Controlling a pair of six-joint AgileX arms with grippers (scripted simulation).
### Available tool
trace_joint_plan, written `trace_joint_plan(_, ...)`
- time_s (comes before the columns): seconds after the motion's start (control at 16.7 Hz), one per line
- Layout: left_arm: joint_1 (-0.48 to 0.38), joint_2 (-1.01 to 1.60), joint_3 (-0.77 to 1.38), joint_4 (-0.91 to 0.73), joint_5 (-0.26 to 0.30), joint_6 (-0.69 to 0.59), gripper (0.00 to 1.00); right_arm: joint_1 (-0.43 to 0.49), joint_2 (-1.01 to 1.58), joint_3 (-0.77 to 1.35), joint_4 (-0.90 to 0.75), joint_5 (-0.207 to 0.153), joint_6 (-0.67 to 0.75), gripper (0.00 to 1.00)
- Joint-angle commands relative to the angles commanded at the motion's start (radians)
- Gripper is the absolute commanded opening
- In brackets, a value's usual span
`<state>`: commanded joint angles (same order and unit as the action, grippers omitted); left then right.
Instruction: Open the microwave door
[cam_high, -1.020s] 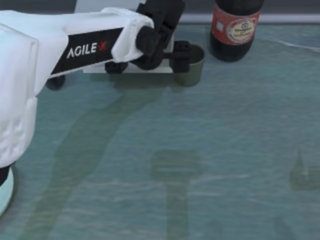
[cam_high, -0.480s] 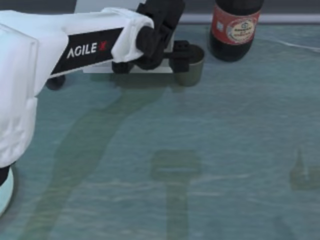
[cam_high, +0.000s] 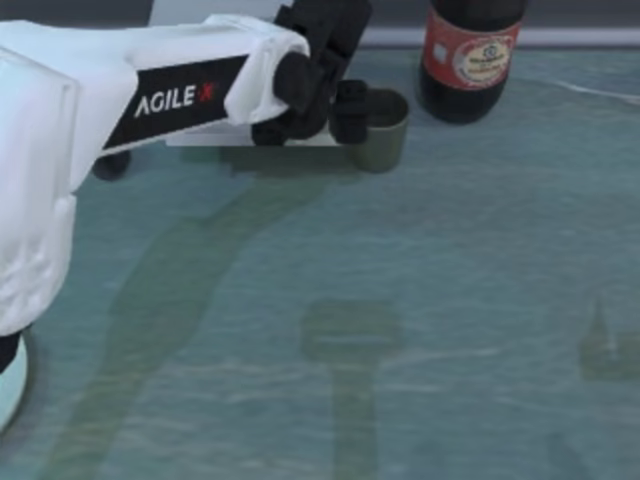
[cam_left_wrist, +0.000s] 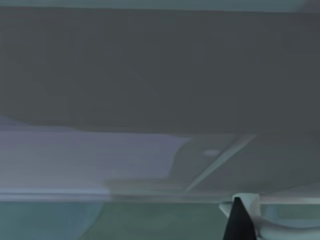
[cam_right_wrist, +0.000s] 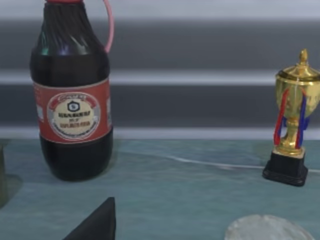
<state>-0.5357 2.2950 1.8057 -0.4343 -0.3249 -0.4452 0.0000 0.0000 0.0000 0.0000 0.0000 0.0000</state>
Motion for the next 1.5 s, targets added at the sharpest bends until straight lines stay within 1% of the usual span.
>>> trace_joint_plan(0.42, 0.0, 0.0, 0.0, 0.0, 0.0, 0.0, 0.0, 0.0, 0.0, 0.0, 0.0, 0.0, 0.0, 1.0)
trace_joint_plan(0.48, -0.034, -0.029, -0.055, -0.008, 0.015, -0.004, 0.0, 0.0, 0.0, 0.0, 0.0, 0.0, 0.0, 1.0)
trace_joint_plan(0.96, -0.03, -0.094, -0.156, 0.054, -0.019, -0.026, 0.0, 0.0, 0.0, 0.0, 0.0, 0.0, 0.0, 1.0)
trace_joint_plan(1.5, -0.03, -0.094, -0.157, 0.054, -0.019, -0.026, 0.0, 0.0, 0.0, 0.0, 0.0, 0.0, 0.0, 1.0)
